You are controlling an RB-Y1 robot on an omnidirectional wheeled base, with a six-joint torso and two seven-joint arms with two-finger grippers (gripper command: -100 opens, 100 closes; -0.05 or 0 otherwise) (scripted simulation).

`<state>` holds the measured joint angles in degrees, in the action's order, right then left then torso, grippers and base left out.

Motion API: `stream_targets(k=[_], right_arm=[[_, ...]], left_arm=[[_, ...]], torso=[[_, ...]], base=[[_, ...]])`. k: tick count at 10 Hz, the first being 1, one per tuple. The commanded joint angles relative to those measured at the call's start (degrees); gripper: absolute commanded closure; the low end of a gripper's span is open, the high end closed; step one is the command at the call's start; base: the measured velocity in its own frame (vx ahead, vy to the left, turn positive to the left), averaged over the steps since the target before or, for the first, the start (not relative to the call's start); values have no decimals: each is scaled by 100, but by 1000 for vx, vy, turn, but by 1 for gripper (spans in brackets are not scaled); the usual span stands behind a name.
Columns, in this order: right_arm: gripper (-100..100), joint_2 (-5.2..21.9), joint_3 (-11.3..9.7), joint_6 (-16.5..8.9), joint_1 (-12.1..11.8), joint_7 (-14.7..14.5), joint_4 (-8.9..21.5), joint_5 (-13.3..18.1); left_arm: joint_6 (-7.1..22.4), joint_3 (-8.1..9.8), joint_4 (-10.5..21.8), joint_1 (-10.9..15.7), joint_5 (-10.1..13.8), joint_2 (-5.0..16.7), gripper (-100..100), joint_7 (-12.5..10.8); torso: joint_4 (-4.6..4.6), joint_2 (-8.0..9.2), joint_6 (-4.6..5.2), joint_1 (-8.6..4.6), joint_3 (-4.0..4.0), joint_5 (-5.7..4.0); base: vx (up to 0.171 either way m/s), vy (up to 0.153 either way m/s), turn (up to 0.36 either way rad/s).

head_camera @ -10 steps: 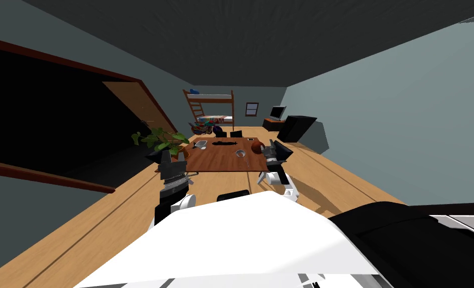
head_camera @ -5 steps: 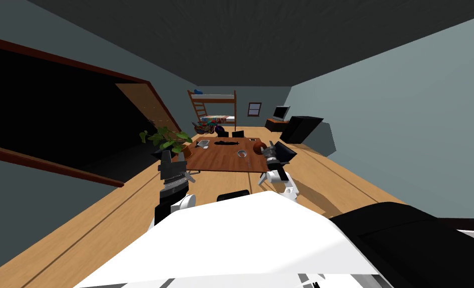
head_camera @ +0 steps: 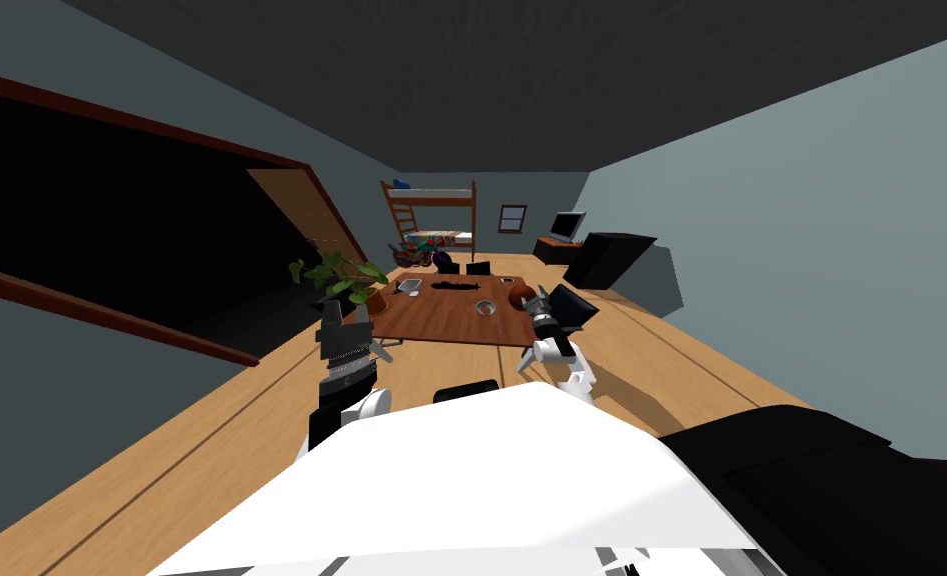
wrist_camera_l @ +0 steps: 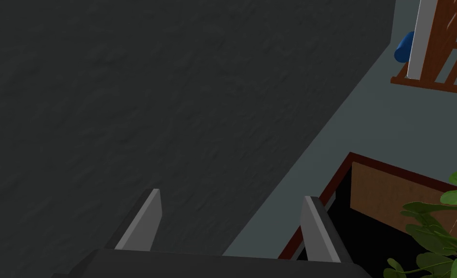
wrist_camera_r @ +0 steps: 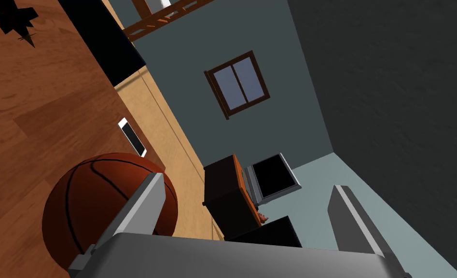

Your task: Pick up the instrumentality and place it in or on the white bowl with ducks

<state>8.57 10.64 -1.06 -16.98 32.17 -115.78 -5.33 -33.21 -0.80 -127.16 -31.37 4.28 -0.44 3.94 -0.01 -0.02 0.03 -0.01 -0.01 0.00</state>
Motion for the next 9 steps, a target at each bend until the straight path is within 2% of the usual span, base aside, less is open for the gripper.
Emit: stream_targets(k=[1, 3, 4, 5, 6, 7, 8, 9], right_arm=[[-100, 2, 118, -286, 93, 286, 115, -13], [-100, 2, 118, -459, 93, 299, 115, -13], [-100, 10, 235, -684, 199, 576, 274, -26], [-100, 10, 235, -819, 199, 598, 274, -26], [-100, 10, 235, -849, 199, 598, 274, -26], [-100, 17, 354, -1065, 308, 876, 439, -40], [-100, 17, 354, -1206, 308, 901, 439, -40], [-100, 24, 475, -1385, 418, 1129, 612, -54]], left_arm=[[0, 0, 0, 0, 0, 0, 0, 0], [0, 0, 0, 0, 0, 0, 0, 0], [0, 0, 0, 0, 0, 0, 0, 0], [0, 0, 0, 1, 0, 0, 0, 0], [0, 0, 0, 0, 0, 0, 0, 0], [0, 0, 0, 0, 0, 0, 0, 0], [0, 0, 0, 1, 0, 0, 0, 0], [0, 0, 0, 0, 0, 0, 0, 0]], torso=[[0, 0, 0, 0, 0, 0], [0, -1, -1, -1, 0, 0], [0, 0, 0, 0, 0, 0], [0, -1, -4, 0, -1, 0], [0, -1, 0, -1, -1, 0], [0, 0, 1, 0, 0, 0], [0, -2, -3, 1, -1, 0], [0, -1, 0, -1, -1, 0]], base=[[3, -1, 127], [1, -2, 45], [2, 0, 153], [3, -6, 79], [2, -4, -23], [2, 0, 131], [3, -5, 87], [4, -5, 153]])
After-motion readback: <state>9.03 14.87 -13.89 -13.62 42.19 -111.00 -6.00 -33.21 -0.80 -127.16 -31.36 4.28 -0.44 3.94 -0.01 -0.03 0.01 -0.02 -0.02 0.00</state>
